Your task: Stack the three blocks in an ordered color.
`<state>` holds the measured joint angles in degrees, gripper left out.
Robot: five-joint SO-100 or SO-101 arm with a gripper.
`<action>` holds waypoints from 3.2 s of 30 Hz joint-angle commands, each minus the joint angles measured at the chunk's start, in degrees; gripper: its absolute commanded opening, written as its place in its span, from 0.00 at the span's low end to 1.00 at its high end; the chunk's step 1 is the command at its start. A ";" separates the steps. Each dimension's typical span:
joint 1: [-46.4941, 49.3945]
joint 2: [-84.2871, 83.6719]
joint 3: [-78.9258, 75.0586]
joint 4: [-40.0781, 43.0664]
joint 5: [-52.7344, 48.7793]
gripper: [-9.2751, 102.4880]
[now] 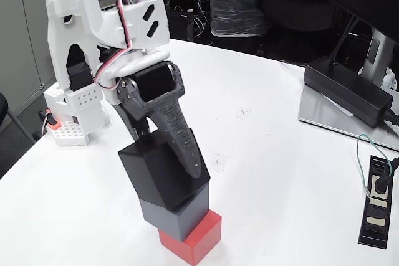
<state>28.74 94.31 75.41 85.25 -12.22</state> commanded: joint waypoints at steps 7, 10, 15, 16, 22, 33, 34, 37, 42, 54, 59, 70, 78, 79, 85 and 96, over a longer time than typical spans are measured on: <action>-0.44 0.00 -0.09 -0.09 -0.44 0.44; -0.44 0.00 -0.09 -0.09 -0.44 0.46; -0.44 0.00 -0.18 -0.09 -0.44 0.46; -0.44 0.00 -0.18 -0.09 -0.44 0.46; -0.44 0.09 -0.35 -0.18 -0.44 0.46; -6.15 1.14 -0.53 0.79 -2.55 0.46; -6.42 1.58 -0.53 0.79 -2.64 0.46; -6.94 3.78 -0.53 0.79 -2.64 0.46; -7.21 10.11 -0.53 0.79 -2.64 0.46; -12.66 29.88 -0.44 0.62 -2.55 0.38; -17.23 35.51 -0.35 0.00 1.49 0.30; -18.54 36.83 0.35 -0.09 8.88 0.09; -18.63 46.41 2.11 -0.09 8.53 0.10; -18.63 48.87 2.90 -0.09 8.53 0.11; -18.72 61.87 13.62 -0.79 9.14 0.12; -32.61 81.04 45.62 -16.52 9.23 0.12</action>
<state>-1.58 172.44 114.08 72.07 -3.60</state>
